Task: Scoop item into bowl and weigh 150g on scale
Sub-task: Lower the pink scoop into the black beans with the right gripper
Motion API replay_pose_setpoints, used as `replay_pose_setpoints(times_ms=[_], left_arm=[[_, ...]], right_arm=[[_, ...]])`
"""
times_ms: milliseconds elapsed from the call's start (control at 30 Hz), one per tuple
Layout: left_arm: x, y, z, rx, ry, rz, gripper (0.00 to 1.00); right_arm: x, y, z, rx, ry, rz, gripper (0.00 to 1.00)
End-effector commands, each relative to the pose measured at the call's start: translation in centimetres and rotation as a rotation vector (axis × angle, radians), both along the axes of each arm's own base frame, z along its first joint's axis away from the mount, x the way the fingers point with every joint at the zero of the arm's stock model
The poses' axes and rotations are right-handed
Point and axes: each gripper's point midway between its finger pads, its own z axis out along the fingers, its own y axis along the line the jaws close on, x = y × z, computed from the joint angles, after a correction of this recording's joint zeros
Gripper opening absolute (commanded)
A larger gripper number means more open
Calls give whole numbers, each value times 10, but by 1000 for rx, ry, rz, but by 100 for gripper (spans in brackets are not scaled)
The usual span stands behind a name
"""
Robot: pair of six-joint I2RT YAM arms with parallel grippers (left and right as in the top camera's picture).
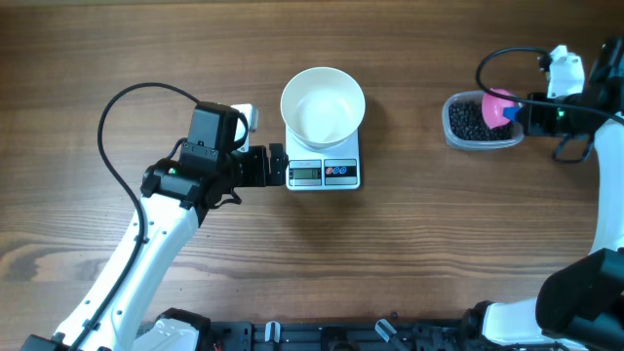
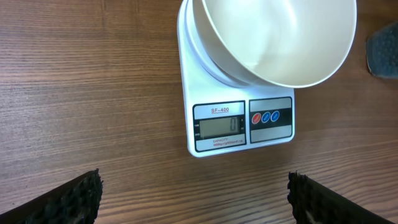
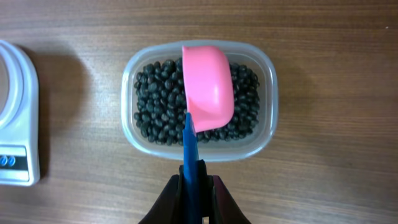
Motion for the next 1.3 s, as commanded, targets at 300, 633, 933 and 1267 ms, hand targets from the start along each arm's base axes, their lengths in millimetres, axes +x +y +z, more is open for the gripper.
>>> replay_pose_setpoints(times_ms=[300,633,933,1267], left_arm=[[2,2,-4,11,6,12,100],[2,2,-4,10,5,12,100],[2,2,-4,10,5,11,100],[2,2,-4,11,7,11,100]], right_arm=[[0,-12,-17,-40,36,-92,4],[0,-9,-23,-20,49,-85,4],[2,4,-37,41,86,-55,4],[3,19,-45,47,116,-15,4]])
